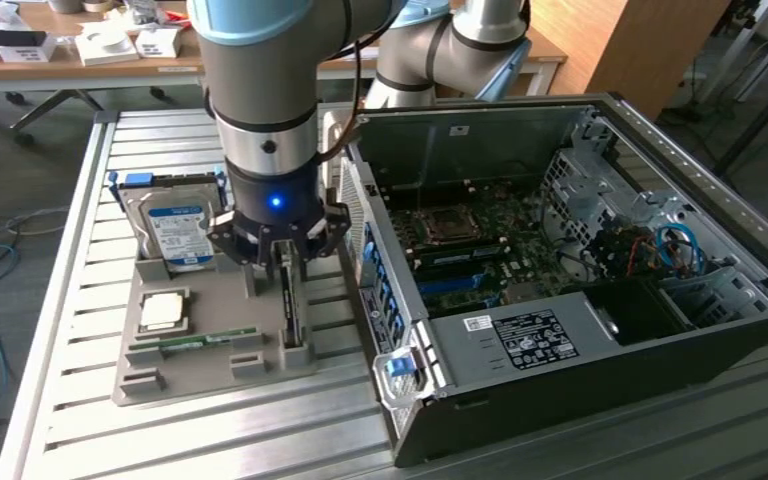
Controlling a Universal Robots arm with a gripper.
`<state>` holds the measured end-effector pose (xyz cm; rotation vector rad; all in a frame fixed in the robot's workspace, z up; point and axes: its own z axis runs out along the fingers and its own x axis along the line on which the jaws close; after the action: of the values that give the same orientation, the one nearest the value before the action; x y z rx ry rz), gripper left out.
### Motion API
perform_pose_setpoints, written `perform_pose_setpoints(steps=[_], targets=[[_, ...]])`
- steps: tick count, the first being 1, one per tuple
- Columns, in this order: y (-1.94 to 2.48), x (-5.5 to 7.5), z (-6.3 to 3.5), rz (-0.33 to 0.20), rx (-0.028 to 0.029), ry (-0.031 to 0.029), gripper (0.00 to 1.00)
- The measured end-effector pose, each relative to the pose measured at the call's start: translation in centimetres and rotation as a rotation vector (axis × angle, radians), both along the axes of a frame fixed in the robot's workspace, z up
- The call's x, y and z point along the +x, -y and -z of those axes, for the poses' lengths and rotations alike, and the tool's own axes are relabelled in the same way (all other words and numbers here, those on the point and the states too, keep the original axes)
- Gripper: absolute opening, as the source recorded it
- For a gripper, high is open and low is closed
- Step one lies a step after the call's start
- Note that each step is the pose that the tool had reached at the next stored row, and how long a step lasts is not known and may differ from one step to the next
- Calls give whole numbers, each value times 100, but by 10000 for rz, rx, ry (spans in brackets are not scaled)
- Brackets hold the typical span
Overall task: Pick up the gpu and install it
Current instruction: 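Pick up the gpu and move the gpu toward the slot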
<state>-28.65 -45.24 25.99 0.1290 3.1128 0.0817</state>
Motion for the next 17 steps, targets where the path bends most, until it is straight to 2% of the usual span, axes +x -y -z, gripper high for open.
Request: perform_pose_setpoints(steps=[4, 9, 17], targets=[[0, -1, 59, 4, -1, -2, 42], [0, -1, 68, 5, -3, -3, 42], [0, -1, 156, 7, -1, -1, 42]])
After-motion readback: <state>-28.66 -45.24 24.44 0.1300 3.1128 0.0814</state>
